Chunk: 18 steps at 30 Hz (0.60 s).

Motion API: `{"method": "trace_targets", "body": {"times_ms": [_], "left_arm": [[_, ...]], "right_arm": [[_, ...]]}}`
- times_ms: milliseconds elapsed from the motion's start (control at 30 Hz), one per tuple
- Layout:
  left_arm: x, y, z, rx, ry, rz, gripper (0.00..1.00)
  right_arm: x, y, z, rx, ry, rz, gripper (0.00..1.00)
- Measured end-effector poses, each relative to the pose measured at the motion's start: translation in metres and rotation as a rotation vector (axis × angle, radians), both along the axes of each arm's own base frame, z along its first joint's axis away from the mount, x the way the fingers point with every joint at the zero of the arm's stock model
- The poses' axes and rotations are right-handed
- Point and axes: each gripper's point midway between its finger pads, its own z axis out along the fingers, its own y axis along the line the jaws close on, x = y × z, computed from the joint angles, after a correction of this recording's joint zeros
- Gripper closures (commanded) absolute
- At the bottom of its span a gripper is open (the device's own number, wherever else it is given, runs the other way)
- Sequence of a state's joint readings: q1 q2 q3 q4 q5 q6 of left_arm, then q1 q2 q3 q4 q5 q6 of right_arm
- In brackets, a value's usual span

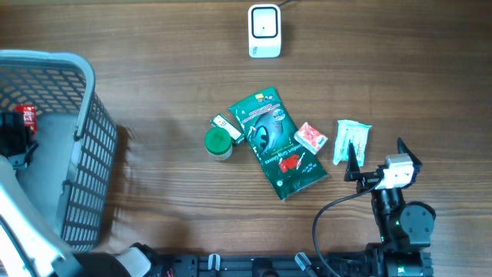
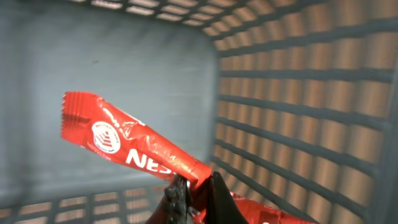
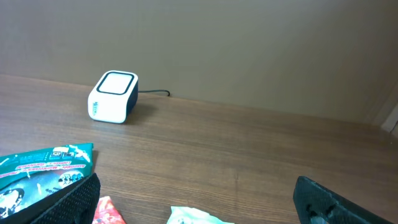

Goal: Scan the item barcode
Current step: 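Grasp the red Nescafe stick in the basket with the left gripper, then carry the red stick out and drop it on the table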

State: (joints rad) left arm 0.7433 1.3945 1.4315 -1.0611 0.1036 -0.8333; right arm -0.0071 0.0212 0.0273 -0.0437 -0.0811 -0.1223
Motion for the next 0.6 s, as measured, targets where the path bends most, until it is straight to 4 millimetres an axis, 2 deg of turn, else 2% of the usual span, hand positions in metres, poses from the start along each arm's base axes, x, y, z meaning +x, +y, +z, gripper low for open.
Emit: {"method": "trace_targets", "body": {"times_ms": [33,100,133,167,200,233,267,300,333,367,433,500,533,567,600], "left_arm": [[0.005,-0.004,0.015,0.03,-0.061,-0.027,0.96],[0.02,-0.025,0.069,0.131,-0.257,-0.154,0.96],[0.024,-0.05,0.104,0.195,-0.372,-0.259,0.96],[0.026,-0.074,0.129,0.247,-0.451,-0.35,0.96],[0.025,-0.106,0.15,0.287,-0.521,-0.465,0.96],[0.023,-0.154,0.167,0.316,-0.587,-0.638,0.96],[0.017,-0.192,0.175,0.326,-0.624,-0.787,0.96],[0.012,-0.213,0.175,0.329,-0.63,-0.868,0.96],[0.006,-0.25,0.162,0.285,-0.599,-1.011,0.96],[0.002,-0.264,0.147,0.24,-0.544,-1.043,0.96],[-0.007,-0.297,0.085,0.113,-0.328,-1.077,0.96],[-0.002,-0.334,0.029,0.053,-0.19,-1.125,0.96],[-0.004,-0.364,-0.008,0.026,-0.108,-1.19,0.96],[-0.014,-0.385,-0.04,0.015,-0.021,-1.243,0.96],[-0.024,-0.397,-0.064,0.014,0.05,-1.264,0.96]], "right_arm": [[0.0,0.0,0.0,0.0,0.0,0.0,0.0],[0.0,0.0,0.0,0.0,0.0,0.0,0.01],[0.0,0.0,0.0,0.0,0.0,0.0,0.0],[0.0,0.0,0.0,0.0,0.0,0.0,0.0],[0.0,0.0,0.0,0.0,0.0,0.0,0.0],[0.0,0.0,0.0,0.0,0.0,0.0,0.0],[0.0,0.0,0.0,0.0,0.0,0.0,0.0],[0.0,0.0,0.0,0.0,-0.002,0.0,0.0],[0.0,0.0,0.0,0.0,0.001,0.0,0.0],[0.0,0.0,0.0,0.0,0.001,0.0,0.0],[0.0,0.0,0.0,0.0,0.001,0.0,0.0],[0.0,0.0,0.0,0.0,0.001,0.0,0.0],[0.0,0.0,0.0,0.0,0.001,0.0,0.0],[0.0,0.0,0.0,0.0,0.0,0.0,0.0],[0.0,0.0,0.0,0.0,0.0,-0.001,0.0]]}}
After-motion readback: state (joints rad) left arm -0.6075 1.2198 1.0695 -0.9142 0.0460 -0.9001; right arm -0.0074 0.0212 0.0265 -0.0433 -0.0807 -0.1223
